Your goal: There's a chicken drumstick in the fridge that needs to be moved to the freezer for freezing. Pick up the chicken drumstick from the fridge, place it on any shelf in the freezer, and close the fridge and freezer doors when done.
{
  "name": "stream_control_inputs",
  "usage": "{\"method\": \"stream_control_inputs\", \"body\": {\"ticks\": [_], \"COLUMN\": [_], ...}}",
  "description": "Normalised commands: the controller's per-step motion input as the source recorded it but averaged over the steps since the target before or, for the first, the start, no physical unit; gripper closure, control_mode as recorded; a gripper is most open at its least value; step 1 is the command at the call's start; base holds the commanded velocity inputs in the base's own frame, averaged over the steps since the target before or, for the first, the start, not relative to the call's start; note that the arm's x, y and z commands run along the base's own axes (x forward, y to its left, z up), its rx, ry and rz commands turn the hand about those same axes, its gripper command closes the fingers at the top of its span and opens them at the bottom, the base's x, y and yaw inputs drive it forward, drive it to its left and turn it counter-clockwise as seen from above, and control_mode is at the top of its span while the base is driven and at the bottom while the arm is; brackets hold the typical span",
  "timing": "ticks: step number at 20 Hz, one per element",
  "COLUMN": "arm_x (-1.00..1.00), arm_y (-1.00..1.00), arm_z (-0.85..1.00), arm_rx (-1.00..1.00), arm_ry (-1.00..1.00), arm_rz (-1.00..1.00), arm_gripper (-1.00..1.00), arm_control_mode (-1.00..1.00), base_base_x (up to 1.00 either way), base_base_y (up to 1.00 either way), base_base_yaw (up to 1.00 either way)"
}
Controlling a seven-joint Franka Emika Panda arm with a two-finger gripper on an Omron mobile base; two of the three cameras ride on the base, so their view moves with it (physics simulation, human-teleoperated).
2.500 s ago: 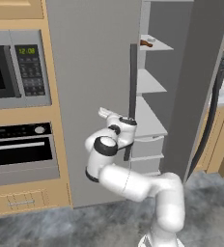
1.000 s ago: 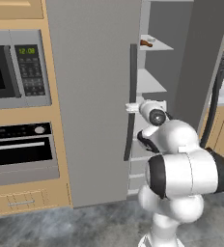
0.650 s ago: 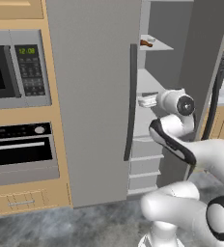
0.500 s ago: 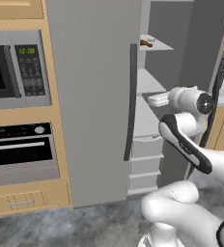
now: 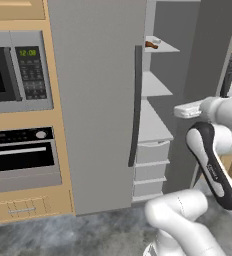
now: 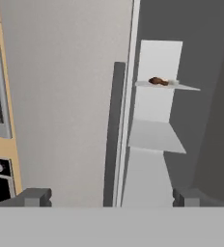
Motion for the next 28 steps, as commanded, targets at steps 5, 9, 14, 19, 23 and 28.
{"method": "stream_control_inputs", "body": {"ticks": [5, 9, 14, 19, 23, 28], "arm_x": [-0.31, -0.64, -0.35, 0.0, 0.0, -0.02], "arm_y": [-0.7, -0.82, -0.87, -0.93, -0.89, -0.76], "arm_z": [-0.05, 0.0, 0.0, -0.02, -0.01, -0.05], "arm_rx": [0.02, 0.01, 0.03, 0.04, 0.06, 0.07], "arm_ry": [-0.05, -0.12, -0.08, -0.03, -0.03, -0.08], "arm_rz": [0.06, 0.05, 0.03, 0.02, 0.09, 0.25], "arm_gripper": [-1.0, -1.0, -1.0, -1.0, -1.0, -1.0], "arm_control_mode": [-1.0, -1.0, -1.0, -1.0, -1.0, -1.0], "base_base_x": [0.0, 0.0, 0.0, 0.0, 0.0, 0.0], "base_base_y": [0.0, 0.0, 0.0, 0.0, 0.0, 0.0], "base_base_yaw": [0.0, 0.0, 0.0, 0.0, 0.0, 0.0]}}
